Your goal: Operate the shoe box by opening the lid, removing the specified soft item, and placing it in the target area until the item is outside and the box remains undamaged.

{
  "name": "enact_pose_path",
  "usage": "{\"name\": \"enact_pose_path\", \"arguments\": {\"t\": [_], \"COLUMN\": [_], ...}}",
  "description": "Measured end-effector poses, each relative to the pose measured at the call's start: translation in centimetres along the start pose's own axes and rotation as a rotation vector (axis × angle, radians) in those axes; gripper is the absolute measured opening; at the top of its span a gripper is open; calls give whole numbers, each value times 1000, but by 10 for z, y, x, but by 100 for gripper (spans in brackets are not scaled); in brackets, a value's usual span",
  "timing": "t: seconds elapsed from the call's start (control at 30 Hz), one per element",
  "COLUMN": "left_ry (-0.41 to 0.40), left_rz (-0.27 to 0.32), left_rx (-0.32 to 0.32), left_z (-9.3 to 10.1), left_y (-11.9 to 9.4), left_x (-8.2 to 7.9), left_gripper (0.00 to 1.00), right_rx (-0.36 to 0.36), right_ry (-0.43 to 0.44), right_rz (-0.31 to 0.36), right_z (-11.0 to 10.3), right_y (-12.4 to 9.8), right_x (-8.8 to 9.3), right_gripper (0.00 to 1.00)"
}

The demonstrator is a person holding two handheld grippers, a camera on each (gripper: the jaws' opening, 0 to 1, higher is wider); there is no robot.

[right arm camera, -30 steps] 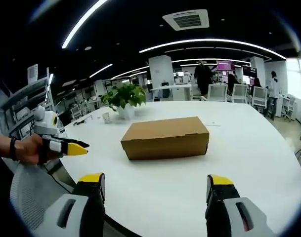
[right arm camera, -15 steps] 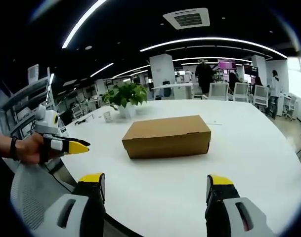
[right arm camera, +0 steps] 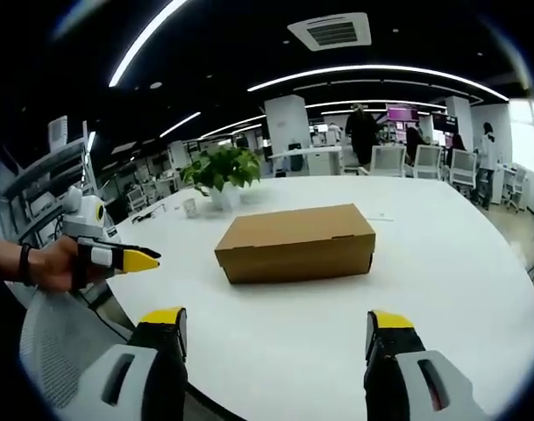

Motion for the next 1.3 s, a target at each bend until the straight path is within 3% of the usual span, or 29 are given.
{"name": "enact_pose_path", "arguments": {"t": [1.3], "left_ry": [-10], "left_rz": [-21], "left_rx": [-28], "left_z": [-11], "left_y": [8], "left_x": [2], "left_gripper": [78], "right_rx": [-21], "right_ry": [30], "right_rz": [-23], "right_z": [0], "right_y": [6], "right_x": [3], "right_gripper": [80]}}
Point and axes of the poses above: the point that each gripper's makers call its tool centre point, and the gripper's own axes: y roughly forward along the fingers, z roughly to its right, x roughly out of its underside, the point moved 2 cm from there along -y, roughly backward along the fingers, and after that the axes turned 6 degrees about x, right-handed, at the moved point
